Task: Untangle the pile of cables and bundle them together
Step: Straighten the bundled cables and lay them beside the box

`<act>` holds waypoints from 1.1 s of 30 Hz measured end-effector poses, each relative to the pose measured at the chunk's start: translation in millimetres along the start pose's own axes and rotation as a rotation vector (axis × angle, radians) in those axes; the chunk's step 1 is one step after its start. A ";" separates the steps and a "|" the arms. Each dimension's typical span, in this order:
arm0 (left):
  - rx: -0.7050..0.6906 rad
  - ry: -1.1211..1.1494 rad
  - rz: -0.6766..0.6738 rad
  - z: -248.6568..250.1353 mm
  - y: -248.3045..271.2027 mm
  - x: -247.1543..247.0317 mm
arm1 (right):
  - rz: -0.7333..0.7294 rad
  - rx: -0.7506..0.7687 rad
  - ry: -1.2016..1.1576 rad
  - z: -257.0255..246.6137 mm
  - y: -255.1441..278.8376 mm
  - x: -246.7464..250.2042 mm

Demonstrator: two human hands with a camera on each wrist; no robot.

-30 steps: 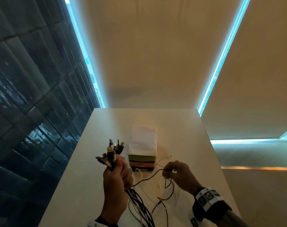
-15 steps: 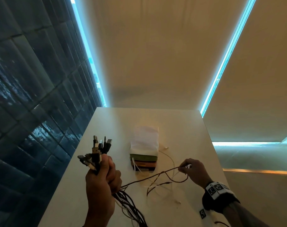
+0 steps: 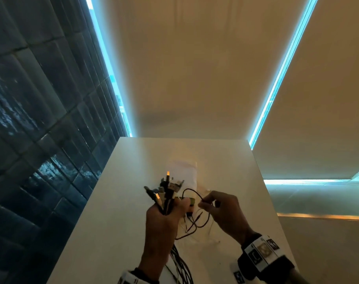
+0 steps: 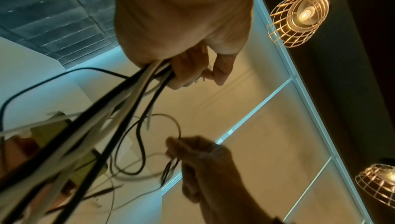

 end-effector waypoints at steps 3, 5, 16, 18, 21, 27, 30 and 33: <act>0.019 -0.089 0.010 -11.3 -4.2 -8.2 | 0.009 0.114 -0.024 -36.4 2.3 3.9; 0.035 -0.109 0.027 -18.8 -6.8 -7.8 | 0.016 0.163 -0.050 -52.2 6.4 5.1; 0.117 -0.034 -0.029 -26.3 0.4 -6.6 | -0.034 0.212 -0.121 -51.3 23.1 -11.3; 0.141 0.047 -0.014 -24.5 2.3 2.3 | -0.077 0.166 -0.079 -28.3 27.1 -16.8; 0.126 0.213 -0.017 -10.7 4.1 16.3 | -0.056 0.054 -0.053 20.7 37.2 -16.5; 0.103 0.294 -0.001 4.7 4.5 40.1 | 0.052 -0.134 -0.113 69.7 42.8 -10.1; 0.092 0.358 0.021 4.9 7.0 46.8 | 0.084 -0.213 -0.231 83.8 40.5 -11.5; 0.048 0.451 0.018 11.3 11.0 55.4 | 0.115 -0.324 -0.241 111.3 46.3 -6.9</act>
Point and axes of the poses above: each hand's wrist, its own y-axis away from the middle knuckle, its own x-axis out of the back of the hand, z = x × y, the point moved 9 cm from there along -y, towards the middle knuckle, and after that the axes turned 9 degrees about x, right-handed, at the moved point
